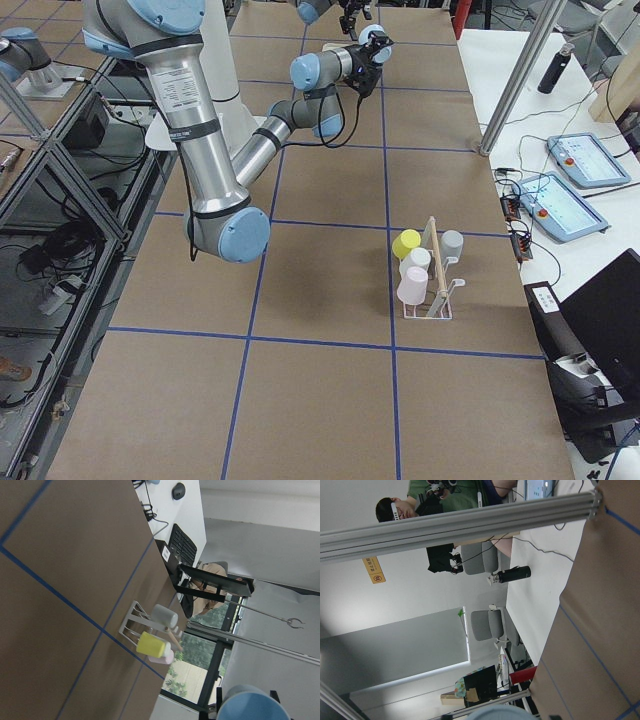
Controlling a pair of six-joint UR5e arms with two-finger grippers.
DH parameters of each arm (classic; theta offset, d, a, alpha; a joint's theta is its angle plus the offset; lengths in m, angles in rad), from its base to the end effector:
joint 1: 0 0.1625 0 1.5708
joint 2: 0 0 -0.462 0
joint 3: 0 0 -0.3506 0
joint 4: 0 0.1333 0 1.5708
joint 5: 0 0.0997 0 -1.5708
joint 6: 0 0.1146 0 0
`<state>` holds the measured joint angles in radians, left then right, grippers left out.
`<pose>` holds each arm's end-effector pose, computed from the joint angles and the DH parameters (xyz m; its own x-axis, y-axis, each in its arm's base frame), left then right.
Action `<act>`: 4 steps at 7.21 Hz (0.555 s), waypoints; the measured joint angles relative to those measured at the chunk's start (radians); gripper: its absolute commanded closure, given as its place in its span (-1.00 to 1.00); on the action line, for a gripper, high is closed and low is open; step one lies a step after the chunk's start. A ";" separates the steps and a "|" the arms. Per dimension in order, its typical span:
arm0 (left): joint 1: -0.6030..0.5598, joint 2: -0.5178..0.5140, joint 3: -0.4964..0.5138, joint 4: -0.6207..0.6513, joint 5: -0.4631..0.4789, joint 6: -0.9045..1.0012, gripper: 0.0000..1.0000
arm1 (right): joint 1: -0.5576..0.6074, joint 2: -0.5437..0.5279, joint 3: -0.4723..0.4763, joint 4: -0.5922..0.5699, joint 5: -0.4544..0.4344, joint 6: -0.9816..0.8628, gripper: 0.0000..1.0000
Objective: Transfer IKEA cup to right arm and place on rack
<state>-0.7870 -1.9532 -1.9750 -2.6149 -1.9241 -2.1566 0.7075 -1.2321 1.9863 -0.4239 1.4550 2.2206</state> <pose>0.2855 -0.4190 0.2189 -0.3880 -0.3455 -0.8544 0.2567 0.8499 -0.4602 -0.2729 -0.4262 0.2270 -0.6371 0.2459 0.7305 -0.4310 0.6720 -0.6022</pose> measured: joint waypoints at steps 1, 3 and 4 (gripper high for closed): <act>-0.040 0.105 -0.006 0.019 -0.038 0.137 -0.99 | 0.019 -0.033 -0.008 -0.003 -0.008 -0.114 0.39; -0.120 0.292 -0.006 0.107 -0.113 0.478 -0.99 | 0.088 -0.086 -0.039 -0.009 -0.015 -0.307 0.39; -0.142 0.360 -0.011 0.186 -0.129 0.647 -0.99 | 0.131 -0.098 -0.076 -0.009 -0.016 -0.412 0.39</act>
<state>-0.9291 -1.5929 -1.9864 -2.4289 -2.0528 -1.5094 0.8383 -1.3305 1.9101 -0.4333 1.4386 1.8083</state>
